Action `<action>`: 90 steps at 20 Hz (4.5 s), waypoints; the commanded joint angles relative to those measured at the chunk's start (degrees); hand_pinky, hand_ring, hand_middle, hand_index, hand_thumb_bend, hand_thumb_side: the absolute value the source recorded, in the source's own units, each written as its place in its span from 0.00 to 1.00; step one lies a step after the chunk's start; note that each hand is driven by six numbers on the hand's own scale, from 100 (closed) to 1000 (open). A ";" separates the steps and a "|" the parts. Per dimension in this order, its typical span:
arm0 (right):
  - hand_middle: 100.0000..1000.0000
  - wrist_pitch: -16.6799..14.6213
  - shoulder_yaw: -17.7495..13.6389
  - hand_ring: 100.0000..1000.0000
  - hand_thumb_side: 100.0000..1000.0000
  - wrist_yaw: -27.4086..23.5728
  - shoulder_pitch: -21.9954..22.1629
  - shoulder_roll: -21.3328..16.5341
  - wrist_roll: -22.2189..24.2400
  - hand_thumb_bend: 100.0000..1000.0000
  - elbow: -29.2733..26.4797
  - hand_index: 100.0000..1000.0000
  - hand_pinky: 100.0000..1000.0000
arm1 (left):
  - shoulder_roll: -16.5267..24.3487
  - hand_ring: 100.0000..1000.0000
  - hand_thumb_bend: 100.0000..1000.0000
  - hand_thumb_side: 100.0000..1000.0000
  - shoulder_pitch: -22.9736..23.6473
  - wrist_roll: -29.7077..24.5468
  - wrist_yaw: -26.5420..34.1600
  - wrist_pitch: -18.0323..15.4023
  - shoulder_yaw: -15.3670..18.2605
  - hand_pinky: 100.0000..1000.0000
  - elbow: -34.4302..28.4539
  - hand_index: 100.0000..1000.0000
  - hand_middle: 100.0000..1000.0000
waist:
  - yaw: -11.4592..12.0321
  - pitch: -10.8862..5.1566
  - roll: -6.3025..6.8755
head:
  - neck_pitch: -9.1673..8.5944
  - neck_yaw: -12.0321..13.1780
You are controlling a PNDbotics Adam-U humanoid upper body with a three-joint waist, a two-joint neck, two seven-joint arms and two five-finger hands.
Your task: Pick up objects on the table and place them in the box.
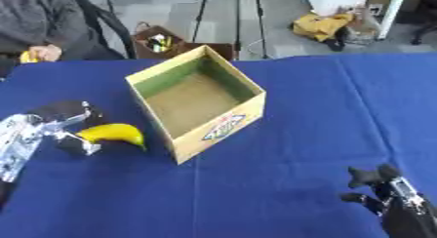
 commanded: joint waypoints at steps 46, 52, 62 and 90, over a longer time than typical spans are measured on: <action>0.49 0.50 1.46 0.96 0.75 0.18 -1.03 -0.98 1.61 0.00 -0.41 0.58 0.61 | -6.48 0.40 0.00 0.05 -28.47 3.89 -4.77 -2.74 -4.26 0.61 15.92 0.55 0.34 | -5.56 -0.64 0.72 | -2.14 2.75; 0.49 0.52 1.74 0.96 0.75 0.17 -1.35 -0.91 1.98 0.00 -0.54 0.58 0.61 | -8.67 0.44 0.00 0.05 -28.83 5.40 -10.41 -4.31 -5.36 0.64 20.55 0.60 0.39 | -6.80 -0.31 0.53 | -2.32 3.41; 0.49 0.46 1.55 0.96 0.74 -0.08 -1.57 -0.89 1.91 0.00 -0.70 0.58 0.61 | -9.05 0.74 0.68 0.97 -26.99 6.46 -13.00 -9.09 -5.53 0.80 20.36 0.88 0.75 | -5.94 -0.42 0.09 | -2.65 2.74; 0.49 -0.27 -0.52 0.96 0.75 -0.93 -0.59 -1.17 -0.16 0.00 -0.88 0.58 0.61 | -8.42 0.63 0.13 1.00 13.00 15.90 64.20 12.07 4.98 0.68 -29.52 0.70 0.57 | 1.58 -1.80 -0.77 | -2.10 -1.07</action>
